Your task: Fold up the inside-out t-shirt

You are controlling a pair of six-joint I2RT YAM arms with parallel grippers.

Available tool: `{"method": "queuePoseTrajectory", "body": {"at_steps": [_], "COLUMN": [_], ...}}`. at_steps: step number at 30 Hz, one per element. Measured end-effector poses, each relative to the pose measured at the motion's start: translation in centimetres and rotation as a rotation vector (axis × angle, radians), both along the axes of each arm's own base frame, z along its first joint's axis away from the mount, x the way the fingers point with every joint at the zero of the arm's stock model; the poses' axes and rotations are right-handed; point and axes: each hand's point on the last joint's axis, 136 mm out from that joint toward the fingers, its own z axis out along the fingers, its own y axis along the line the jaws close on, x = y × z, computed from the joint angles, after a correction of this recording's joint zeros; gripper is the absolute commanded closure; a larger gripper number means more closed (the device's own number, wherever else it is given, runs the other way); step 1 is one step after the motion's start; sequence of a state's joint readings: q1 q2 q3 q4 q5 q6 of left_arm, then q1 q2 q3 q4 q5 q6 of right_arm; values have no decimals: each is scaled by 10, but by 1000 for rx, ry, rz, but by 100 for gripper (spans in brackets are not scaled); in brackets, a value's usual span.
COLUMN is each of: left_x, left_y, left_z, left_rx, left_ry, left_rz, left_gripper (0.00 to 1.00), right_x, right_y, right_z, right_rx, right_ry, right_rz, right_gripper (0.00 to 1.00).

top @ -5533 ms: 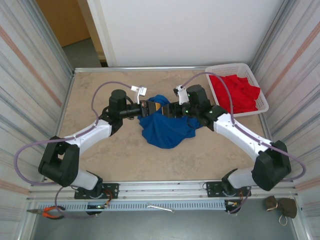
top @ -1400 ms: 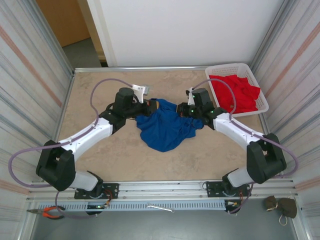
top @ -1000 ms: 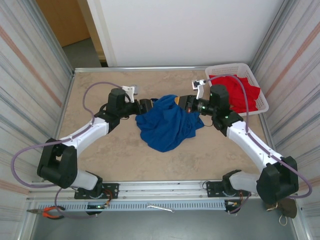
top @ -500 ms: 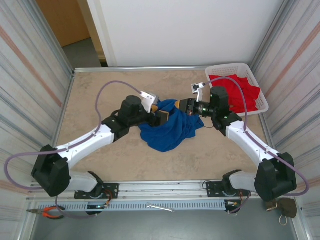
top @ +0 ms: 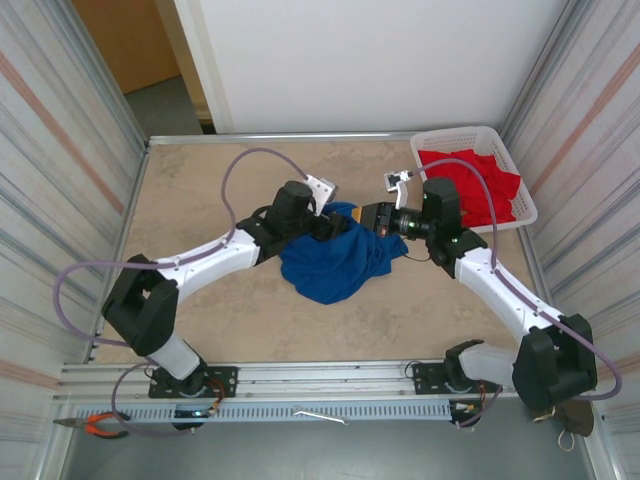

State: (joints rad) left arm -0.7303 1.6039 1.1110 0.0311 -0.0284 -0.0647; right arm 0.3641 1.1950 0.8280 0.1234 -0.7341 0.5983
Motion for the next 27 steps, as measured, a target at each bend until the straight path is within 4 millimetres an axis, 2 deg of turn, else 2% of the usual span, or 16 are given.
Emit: {"method": "queuePoseTrajectory", "body": {"at_steps": [3, 5, 7, 9, 10, 14, 18, 19, 21, 23, 24, 27], "left_x": [2, 1, -4, -8, -9, -2, 1, -3, -18, -25, -26, -26], "left_y": [-1, -9, -18, -27, -30, -22, -1, 1, 2, 4, 7, 14], "left_z": [-10, -15, -20, -25, -26, -16, 16, 24, 36, 46, 53, 69], "left_rx": [11, -6, -29, -65, -84, -195, -333, -360, -408, -444, -463, -505], "left_ry": [16, 29, 56, 102, 121, 183, 206, 208, 232, 241, 239, 230], "left_rz": [-15, -56, -114, -171, -192, -208, -197, -203, -227, -229, -221, -196], "left_gripper": [28, 34, 64, 97, 100, 100, 100, 100, 100, 100, 100, 100], "right_x": [-1, -1, 2, 7, 9, 21, 40, 43, 55, 68, 74, 75], "right_y": [0, -1, -4, -11, -15, -32, -35, -33, -27, -28, -30, -35], "right_z": [-1, -1, -1, -2, -4, -23, -64, -75, -92, -105, -110, -112], "right_rx": [-1, -2, -3, -4, -5, -24, -80, -89, -103, -128, -142, -184], "right_ry": [3, 3, 2, 3, 6, 44, 121, 143, 185, 219, 232, 243], "right_rz": [-1, -2, -10, -34, -47, -100, -130, -128, -123, -150, -167, -219], "right_gripper": [100, 100, 100, 100, 100, 100, 100, 96, 68, 50, 44, 42]}}
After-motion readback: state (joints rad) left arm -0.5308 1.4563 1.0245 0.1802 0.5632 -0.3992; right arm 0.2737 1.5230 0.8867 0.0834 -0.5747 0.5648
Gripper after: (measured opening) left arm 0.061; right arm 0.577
